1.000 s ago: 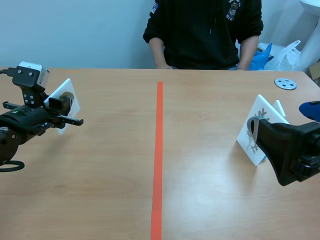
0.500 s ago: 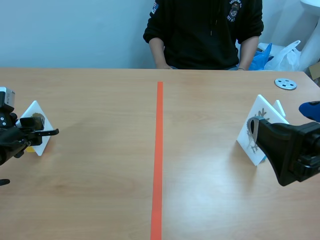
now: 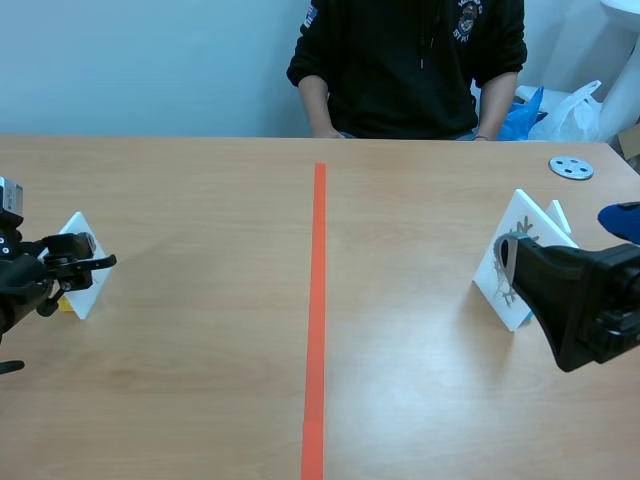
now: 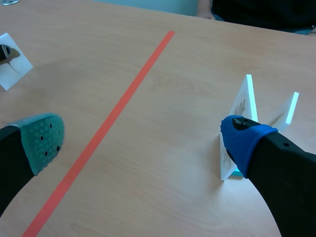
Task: Sort the leaf by its shape. The table is split by an orange tape line. A compound leaf with several leaflets goes to the left side, a simple leaf with one blade goes to the right side. Return to the home posture when a red brick is placed on the table.
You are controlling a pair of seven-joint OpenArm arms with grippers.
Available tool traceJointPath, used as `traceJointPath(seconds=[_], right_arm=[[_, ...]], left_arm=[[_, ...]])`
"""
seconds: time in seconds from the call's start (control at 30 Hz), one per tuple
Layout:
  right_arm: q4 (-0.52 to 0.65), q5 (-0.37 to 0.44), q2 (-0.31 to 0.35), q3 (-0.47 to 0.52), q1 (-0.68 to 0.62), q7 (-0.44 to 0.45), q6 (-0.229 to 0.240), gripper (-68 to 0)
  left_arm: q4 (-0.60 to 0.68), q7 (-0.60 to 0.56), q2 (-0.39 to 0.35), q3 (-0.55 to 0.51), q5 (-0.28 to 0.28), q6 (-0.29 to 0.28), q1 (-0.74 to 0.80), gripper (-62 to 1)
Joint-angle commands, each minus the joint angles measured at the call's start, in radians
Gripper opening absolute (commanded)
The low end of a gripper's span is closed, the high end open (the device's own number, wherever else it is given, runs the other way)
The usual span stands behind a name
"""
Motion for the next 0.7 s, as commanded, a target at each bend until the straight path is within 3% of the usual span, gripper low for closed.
traceJointPath(seconds=[0.0,0.17,0.53,0.67], right_arm=[[0.0,0.008,0.0,0.002,0.011,0.019,0.003,0.4],[0.0,0.008,0.0,0.002,0.011,0.02,0.003,0.4],[0.0,0.007,0.0,0.002,0.011,0.023,0.003,0.4],[0.0,0.007,0.0,0.002,0.011,0.023,0.003,0.4]], left_arm=[[0.024,-0.029,-0.007,-0.001,0.0,-0.001,-0.02,-32.4],[0.054,-0.017,-0.026,-0.002,0.011,-0.001,-0.015,-14.2],[0.347,0.124,-0.074,-0.086,0.012,-0.003,0.056,-2.3],[0.509,0.187,-0.092,-0.115,0.037,-0.056,0.127,-2.1]])
